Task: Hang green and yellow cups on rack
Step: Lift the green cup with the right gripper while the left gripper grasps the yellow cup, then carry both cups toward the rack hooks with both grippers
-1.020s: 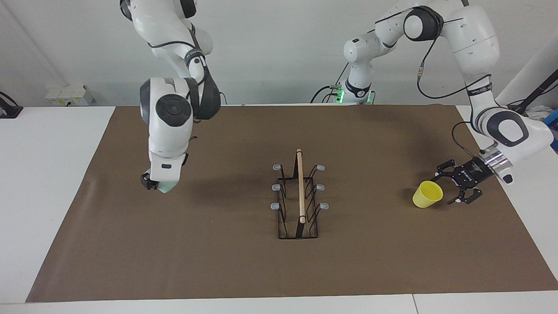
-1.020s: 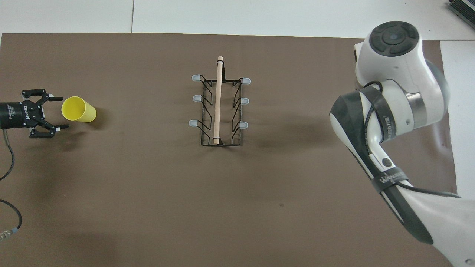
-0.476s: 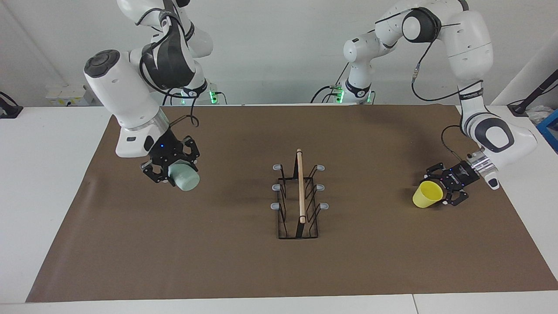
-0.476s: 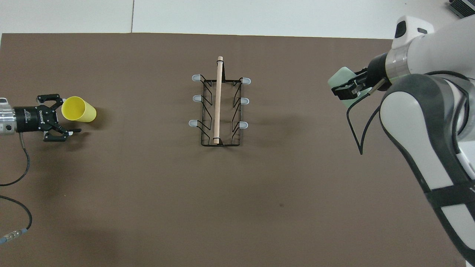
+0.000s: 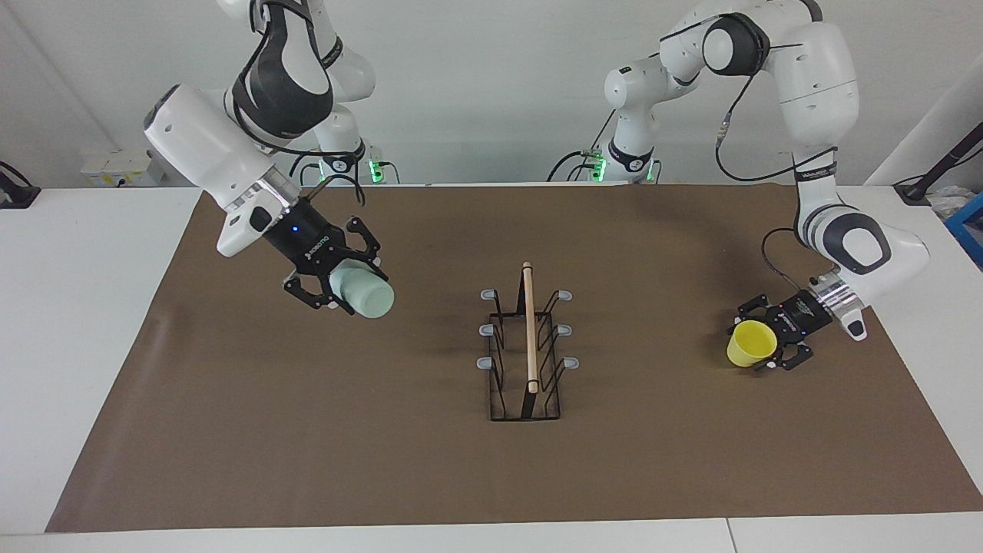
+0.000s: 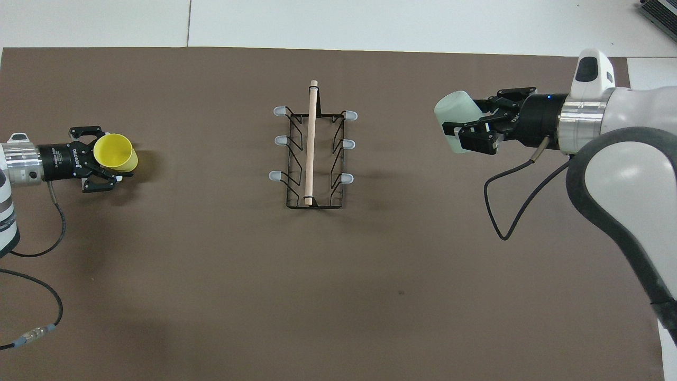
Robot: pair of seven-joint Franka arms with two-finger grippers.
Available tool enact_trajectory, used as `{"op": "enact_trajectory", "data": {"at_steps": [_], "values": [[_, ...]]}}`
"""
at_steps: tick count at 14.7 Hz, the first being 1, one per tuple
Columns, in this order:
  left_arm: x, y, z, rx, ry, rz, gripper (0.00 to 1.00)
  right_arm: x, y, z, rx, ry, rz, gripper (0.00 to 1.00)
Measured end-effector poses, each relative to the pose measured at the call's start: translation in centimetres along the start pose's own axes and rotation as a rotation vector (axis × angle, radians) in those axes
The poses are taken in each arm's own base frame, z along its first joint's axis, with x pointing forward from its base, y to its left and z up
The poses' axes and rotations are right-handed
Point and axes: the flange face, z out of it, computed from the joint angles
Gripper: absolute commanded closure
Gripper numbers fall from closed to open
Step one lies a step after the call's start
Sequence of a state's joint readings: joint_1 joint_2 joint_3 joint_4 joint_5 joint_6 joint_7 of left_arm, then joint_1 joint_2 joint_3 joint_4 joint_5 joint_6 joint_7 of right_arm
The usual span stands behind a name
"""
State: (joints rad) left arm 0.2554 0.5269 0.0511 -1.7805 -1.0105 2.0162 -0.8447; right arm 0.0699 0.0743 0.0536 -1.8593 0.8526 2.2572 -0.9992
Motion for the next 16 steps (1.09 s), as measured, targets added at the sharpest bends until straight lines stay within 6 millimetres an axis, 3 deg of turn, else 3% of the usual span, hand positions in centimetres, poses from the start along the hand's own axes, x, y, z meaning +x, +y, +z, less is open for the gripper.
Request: {"op": "enact_trajectory", "data": {"at_steps": [3, 6, 10, 14, 16], "values": [[-0.7, 0.2, 0.7, -0.006, 0.011, 0.033, 1.00, -2.3, -1.2, 1.0, 0.018, 0.194, -0.029, 1.00], [-1.7, 0.9, -0.4, -0.031, 0.019, 0.059, 1.00, -4.5, -2.6, 1.5, 0.035, 0.321, -0.045, 1.00], [-5.8, 2.3, -2.3, -0.066, 0.022, 0.133, 1.00, -6.4, -5.9, 3.0, 0.029, 0.513, -0.039, 1.00], [-9.3, 2.4, -4.0, -0.049, 0.063, 0.221, 1.00, -8.3, -9.8, 6.9, 0.029, 0.614, -0.023, 1.00], [-12.8, 2.1, -4.3, -0.009, 0.121, 0.319, 1.00, -9.2, -11.1, 9.1, 0.040, 0.652, 0.008, 1.00]]}}
